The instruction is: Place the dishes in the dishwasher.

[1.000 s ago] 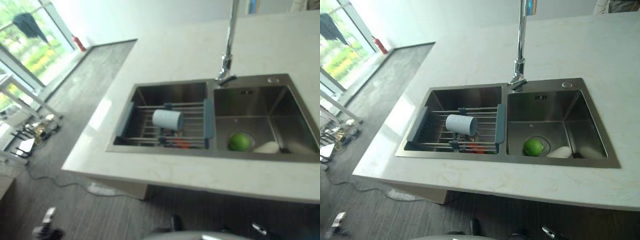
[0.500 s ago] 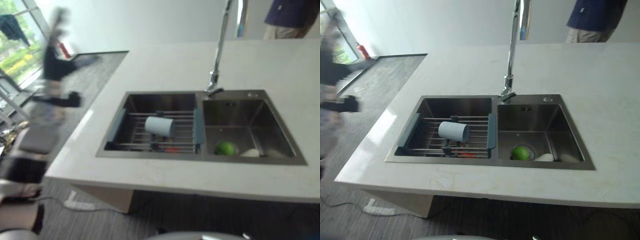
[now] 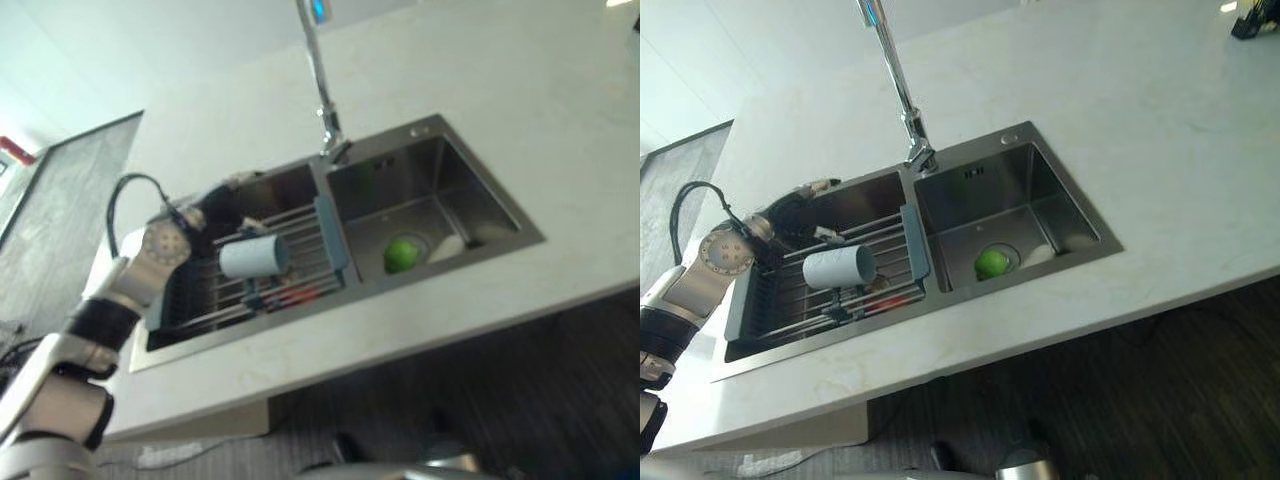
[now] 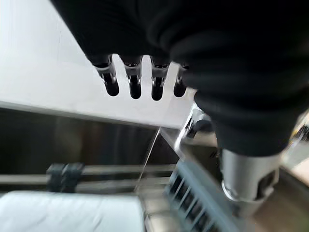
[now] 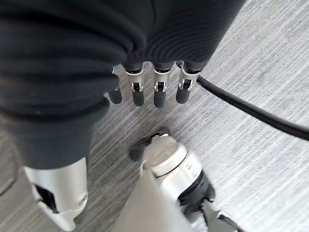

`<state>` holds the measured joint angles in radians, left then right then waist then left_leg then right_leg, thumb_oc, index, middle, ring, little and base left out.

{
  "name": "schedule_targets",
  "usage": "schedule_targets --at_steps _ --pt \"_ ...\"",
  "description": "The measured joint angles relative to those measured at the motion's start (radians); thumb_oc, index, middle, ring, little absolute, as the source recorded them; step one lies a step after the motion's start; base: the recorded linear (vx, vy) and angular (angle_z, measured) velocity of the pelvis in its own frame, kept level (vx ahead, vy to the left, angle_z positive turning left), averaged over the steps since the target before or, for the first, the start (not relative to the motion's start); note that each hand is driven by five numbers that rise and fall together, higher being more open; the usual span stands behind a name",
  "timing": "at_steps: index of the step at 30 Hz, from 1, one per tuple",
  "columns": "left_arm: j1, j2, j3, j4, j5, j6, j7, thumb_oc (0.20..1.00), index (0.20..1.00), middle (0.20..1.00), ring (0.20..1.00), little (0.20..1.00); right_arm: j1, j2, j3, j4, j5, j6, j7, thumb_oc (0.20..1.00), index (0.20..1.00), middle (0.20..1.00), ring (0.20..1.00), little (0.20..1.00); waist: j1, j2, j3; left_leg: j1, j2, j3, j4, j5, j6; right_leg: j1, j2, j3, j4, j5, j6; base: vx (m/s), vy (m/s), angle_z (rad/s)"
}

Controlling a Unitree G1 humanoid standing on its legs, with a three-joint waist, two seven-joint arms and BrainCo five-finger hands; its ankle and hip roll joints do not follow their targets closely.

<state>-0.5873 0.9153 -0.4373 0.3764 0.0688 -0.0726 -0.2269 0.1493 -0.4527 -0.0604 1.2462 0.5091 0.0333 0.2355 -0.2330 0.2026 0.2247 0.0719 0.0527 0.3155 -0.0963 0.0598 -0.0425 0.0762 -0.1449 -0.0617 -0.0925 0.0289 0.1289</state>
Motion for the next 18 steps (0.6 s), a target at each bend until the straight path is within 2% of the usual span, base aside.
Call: schedule_targets --at_steps 2,5,10,18 --pt "0.000 0.000 -0.006 0.015 -0.001 0.000 -0.031 1.000 1.000 1.000 1.000 1.000 -0.002 -0.027 -0.032 -0.035 0.000 -0.002 0.003 1.000 1.000 1.000 1.000 1.000 -0.005 0.033 0.030 -0.002 -0.023 0.007 0.000 -0.008 0.012 -0.008 -0.024 0.011 0.001 0.006 0.018 0.02 0.109 -0.11" --pt "0.000 -0.001 -0.010 0.018 -0.012 -0.012 -0.094 1.000 1.000 1.000 1.000 1.000 -0.018 -0.027 -0.036 -0.039 -0.013 -0.009 0.011 1.000 1.000 1.000 1.000 1.000 -0.007 0.047 0.042 -0.001 -0.047 0.011 0.000 -0.014 0.021 -0.014 -0.046 0.026 0.005 0.010 0.032 0.04 0.113 -0.10" --pt "0.000 -0.002 -0.051 0.019 -0.021 -0.011 -0.168 1.000 1.000 1.000 1.000 1.000 -0.022 -0.027 -0.035 -0.060 -0.028 -0.007 0.010 1.000 1.000 1.000 1.000 1.000 -0.005 0.047 0.048 -0.001 -0.057 -0.003 0.002 -0.016 0.023 -0.013 -0.058 0.024 0.005 0.010 0.041 0.02 0.043 0.01" --pt "0.000 -0.002 -0.067 0.029 -0.020 -0.018 -0.172 1.000 1.000 1.000 1.000 1.000 -0.039 -0.051 -0.034 -0.100 -0.028 0.000 0.009 1.000 1.000 1.000 1.000 1.000 -0.004 0.048 0.068 -0.003 -0.056 -0.007 0.003 -0.015 0.023 -0.014 -0.056 0.023 0.006 0.010 0.041 0.00 0.014 0.00"
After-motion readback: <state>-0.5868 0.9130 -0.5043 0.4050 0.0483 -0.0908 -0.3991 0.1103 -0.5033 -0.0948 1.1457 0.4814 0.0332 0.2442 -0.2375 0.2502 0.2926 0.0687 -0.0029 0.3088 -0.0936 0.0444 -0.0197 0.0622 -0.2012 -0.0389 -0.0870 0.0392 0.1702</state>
